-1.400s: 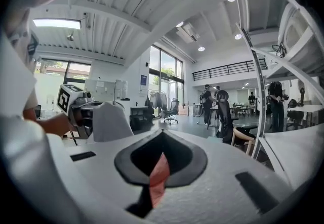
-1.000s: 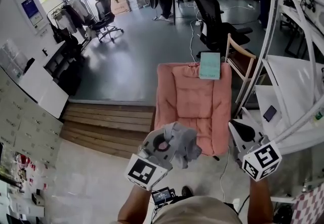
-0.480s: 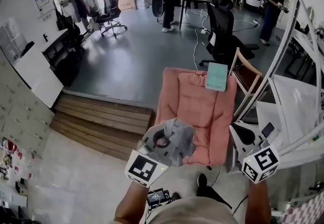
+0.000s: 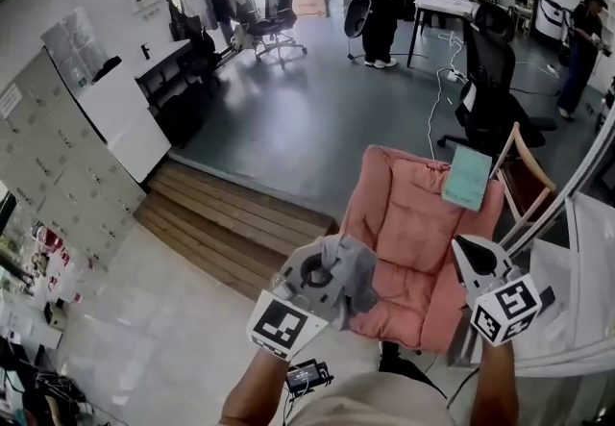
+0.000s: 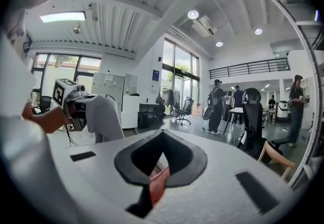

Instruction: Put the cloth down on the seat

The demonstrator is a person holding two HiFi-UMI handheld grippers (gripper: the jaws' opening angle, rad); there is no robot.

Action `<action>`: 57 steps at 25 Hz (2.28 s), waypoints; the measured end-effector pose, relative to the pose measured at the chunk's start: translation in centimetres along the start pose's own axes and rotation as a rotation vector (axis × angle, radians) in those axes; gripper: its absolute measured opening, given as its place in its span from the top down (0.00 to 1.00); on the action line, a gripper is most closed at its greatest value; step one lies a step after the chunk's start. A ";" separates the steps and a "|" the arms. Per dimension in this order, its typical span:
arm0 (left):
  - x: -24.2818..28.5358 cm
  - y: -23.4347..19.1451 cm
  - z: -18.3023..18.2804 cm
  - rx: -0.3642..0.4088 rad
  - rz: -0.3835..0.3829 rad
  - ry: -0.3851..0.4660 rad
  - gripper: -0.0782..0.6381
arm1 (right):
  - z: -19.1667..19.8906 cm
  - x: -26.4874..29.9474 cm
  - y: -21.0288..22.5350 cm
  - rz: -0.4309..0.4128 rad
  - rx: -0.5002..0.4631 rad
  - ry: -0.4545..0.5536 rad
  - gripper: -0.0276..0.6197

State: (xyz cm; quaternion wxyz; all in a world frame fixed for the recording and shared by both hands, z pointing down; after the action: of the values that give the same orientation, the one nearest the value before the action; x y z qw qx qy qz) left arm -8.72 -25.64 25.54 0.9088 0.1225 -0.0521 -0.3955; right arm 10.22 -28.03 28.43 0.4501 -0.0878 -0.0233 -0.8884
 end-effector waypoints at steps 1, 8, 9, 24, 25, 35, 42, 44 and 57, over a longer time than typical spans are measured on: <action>0.9 -0.6 0.4 -0.001 -0.011 -0.006 0.87 | 0.1 1.1 0.7 -0.016 0.002 0.000 0.97; 5.8 -3.4 3.2 -0.031 -0.048 -0.046 0.87 | 1.6 6.4 4.9 -0.069 0.019 -0.036 0.97; 6.2 -3.9 3.6 -0.039 -0.054 -0.053 0.87 | 1.8 7.1 5.2 -0.072 0.023 -0.042 0.97; 15.4 -8.0 11.7 -0.121 -0.079 -0.150 0.87 | 6.7 12.5 12.6 -0.063 0.113 -0.116 0.97; 16.1 -8.2 12.5 -0.125 -0.082 -0.153 0.87 | 7.2 12.9 13.2 -0.061 0.121 -0.124 0.97; 23.0 -10.8 22.6 -0.190 -0.128 -0.246 0.87 | 13.2 18.3 19.0 -0.075 0.166 -0.186 0.97; 26.0 -12.0 30.1 -0.232 -0.164 -0.335 0.87 | 17.5 22.4 21.3 -0.107 0.184 -0.229 0.97; 26.7 -12.6 32.3 -0.240 -0.177 -0.354 0.87 | 18.7 23.6 21.8 -0.113 0.189 -0.239 0.97; 29.3 -15.7 45.1 -0.331 -0.263 -0.518 0.86 | 25.3 29.8 22.9 -0.164 0.238 -0.298 0.97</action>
State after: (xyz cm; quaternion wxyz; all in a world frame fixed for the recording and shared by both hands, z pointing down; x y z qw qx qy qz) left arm -8.45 -65.51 64.83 0.8140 -0.1254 -0.2001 -0.5306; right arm 14.75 -62.31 57.75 0.3749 -0.1624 -0.2013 -0.8903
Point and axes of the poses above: the fingertips, and each gripper's own axes: x forward along the fingers, y to its right, z out of its underside, the point moved 2 cm from there along -x, backward along the fingers, and after that the axes turned 3 degrees about x, right-handed, at the moved point
